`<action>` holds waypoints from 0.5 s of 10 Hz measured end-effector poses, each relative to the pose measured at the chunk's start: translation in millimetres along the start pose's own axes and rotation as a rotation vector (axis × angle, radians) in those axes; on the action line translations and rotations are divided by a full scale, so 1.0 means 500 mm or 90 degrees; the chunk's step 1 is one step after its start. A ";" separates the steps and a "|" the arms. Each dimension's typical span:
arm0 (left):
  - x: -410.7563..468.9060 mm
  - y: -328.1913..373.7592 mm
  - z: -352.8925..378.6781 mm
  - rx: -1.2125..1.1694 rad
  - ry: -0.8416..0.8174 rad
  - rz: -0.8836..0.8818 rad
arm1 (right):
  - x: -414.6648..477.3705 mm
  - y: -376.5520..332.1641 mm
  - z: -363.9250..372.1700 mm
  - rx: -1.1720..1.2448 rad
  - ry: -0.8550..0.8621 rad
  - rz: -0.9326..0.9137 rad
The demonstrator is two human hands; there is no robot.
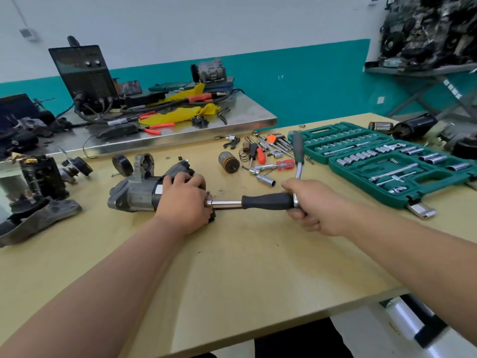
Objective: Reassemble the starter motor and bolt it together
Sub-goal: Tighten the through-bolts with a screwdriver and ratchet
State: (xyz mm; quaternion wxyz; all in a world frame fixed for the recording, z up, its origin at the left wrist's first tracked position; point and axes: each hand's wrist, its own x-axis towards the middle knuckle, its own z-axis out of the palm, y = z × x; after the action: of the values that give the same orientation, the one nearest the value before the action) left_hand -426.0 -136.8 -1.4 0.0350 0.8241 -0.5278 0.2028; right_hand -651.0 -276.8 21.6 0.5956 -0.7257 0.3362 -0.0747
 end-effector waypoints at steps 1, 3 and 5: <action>-0.013 0.004 0.014 -0.007 0.090 0.001 | 0.000 0.008 0.003 0.029 -0.002 0.018; 0.007 0.004 0.000 0.013 -0.015 -0.018 | 0.006 0.025 -0.040 -0.965 0.149 -0.550; 0.004 0.004 0.005 0.004 0.015 -0.025 | 0.008 0.008 0.002 0.066 -0.031 0.108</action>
State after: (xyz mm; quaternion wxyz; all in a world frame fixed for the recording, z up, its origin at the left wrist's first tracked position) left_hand -426.3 -139.8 -3.4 0.0431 0.8319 -0.5104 0.2136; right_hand -649.0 -278.5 16.6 0.6445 -0.6645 0.3775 -0.0239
